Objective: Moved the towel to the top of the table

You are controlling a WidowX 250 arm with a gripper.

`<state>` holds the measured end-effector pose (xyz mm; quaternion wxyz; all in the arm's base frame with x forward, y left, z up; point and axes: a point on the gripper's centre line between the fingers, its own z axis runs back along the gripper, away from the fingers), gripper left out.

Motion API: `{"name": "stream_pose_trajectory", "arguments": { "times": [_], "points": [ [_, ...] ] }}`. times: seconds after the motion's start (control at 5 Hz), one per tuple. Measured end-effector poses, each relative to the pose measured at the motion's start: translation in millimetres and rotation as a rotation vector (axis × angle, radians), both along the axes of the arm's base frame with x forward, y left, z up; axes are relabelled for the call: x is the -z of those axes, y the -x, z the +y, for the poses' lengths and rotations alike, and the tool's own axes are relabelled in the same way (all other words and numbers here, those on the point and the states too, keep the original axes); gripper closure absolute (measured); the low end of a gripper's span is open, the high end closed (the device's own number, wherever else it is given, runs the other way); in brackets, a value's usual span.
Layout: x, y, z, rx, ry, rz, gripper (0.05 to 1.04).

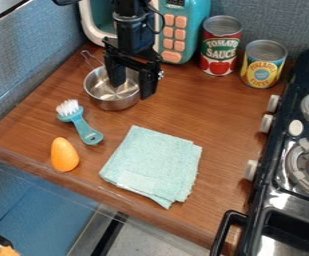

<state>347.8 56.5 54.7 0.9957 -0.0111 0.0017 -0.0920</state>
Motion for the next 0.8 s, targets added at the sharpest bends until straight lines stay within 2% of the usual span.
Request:
{"name": "stream_pose_trajectory", "arguments": {
  "times": [0.2, 0.4, 0.6, 0.8],
  "points": [
    [13.1, 5, -1, -0.002, 0.005, 0.03, 0.083],
    [14.2, 25, -16, 0.034, 0.03, 0.036, 0.083],
    [1.0, 42, -31, 0.062, 0.06, -0.007, 0.083],
    [-9.7, 62, -51, 0.133, 0.056, -0.05, 0.083]
  ]
}}
